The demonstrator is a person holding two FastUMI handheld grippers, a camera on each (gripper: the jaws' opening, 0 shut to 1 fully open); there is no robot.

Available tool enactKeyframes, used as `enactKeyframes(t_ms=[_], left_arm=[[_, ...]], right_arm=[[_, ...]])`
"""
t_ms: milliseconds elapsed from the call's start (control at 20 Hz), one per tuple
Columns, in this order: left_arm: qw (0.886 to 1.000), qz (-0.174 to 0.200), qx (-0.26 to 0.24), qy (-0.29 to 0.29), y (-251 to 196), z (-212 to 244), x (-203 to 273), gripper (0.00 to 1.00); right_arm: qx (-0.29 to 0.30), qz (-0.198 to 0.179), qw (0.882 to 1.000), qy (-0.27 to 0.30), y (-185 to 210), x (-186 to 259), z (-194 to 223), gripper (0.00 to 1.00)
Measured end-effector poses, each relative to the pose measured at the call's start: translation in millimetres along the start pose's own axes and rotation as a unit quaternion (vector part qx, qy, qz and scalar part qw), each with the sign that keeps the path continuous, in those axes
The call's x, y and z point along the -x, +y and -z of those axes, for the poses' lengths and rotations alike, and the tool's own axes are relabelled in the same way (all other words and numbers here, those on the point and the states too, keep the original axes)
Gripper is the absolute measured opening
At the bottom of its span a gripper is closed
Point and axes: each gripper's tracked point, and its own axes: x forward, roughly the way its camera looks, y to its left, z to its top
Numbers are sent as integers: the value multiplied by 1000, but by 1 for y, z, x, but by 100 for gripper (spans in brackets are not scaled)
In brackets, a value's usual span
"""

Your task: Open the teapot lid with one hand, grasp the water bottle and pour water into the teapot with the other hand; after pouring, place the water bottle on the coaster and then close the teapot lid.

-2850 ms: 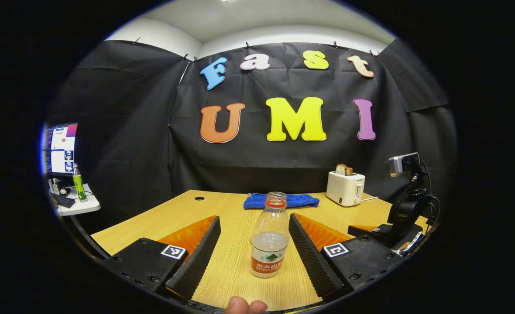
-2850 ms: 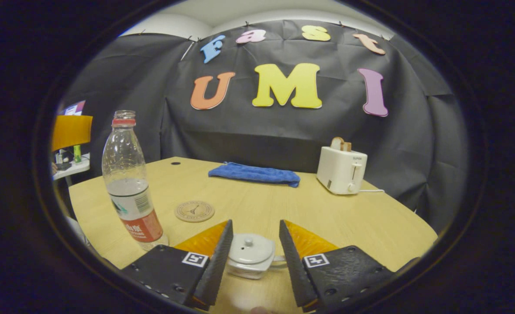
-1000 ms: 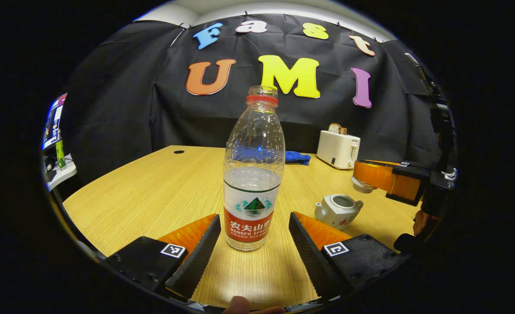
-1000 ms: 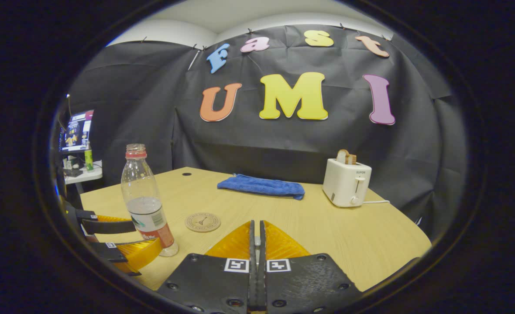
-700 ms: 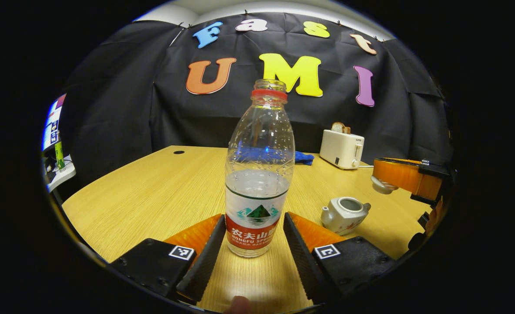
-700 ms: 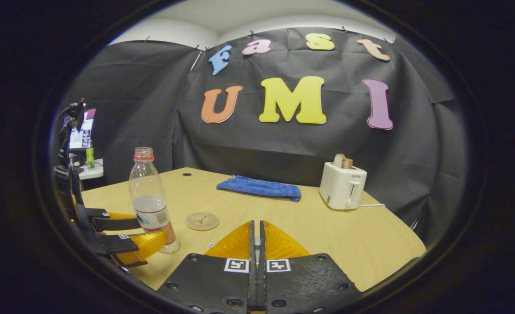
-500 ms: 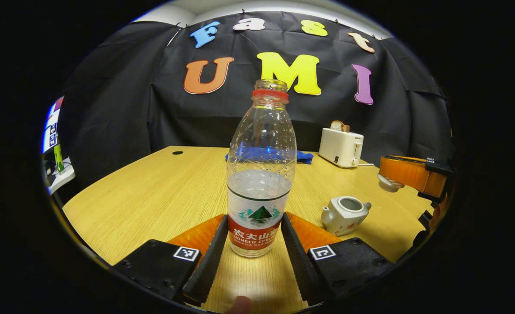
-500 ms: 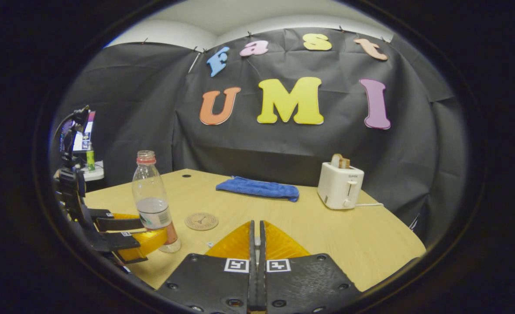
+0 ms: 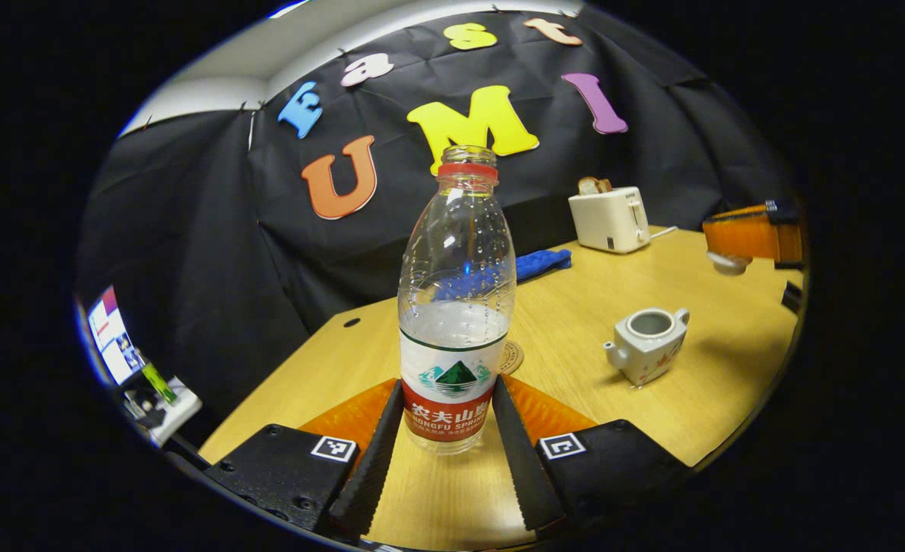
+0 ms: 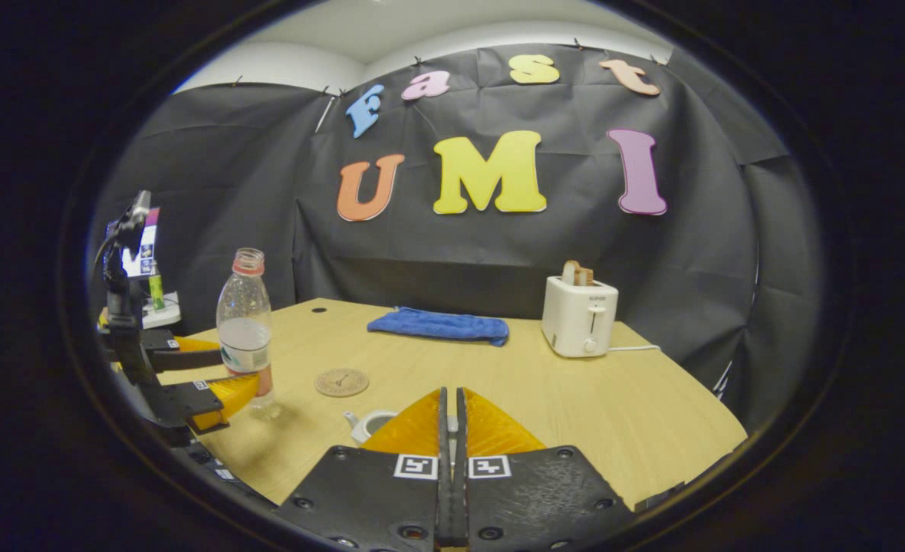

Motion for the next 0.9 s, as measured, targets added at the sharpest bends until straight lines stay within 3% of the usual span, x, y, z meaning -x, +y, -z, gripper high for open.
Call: enactKeyframes(t_ms=[100, 300, 550, 600, 700, 900], left_arm=[[996, -25, -86, -5, 12, -1, 0, 71], [974, -47, -221, 8, 22, 9, -4, 71], [932, -78, -355, 4, 24, 1, -1, 71], [923, -81, -377, 0, 24, -1, 0, 75], [910, -79, -407, -3, 23, -3, -3, 71], [891, -79, -446, -4, 21, -13, -16, 71]], right_arm=[[-1, 2, 1000, 1, -7, 4, 2, 0], [-9, 8, 1000, 1, -24, 12, 6, 0], [-11, 17, 1000, 5, -42, 20, 16, 0], [-12, 18, 1000, 6, -45, 21, 17, 0], [-13, 20, 1000, 8, -51, 25, 22, 0], [-14, 27, 1000, 7, -61, 30, 25, 0]])
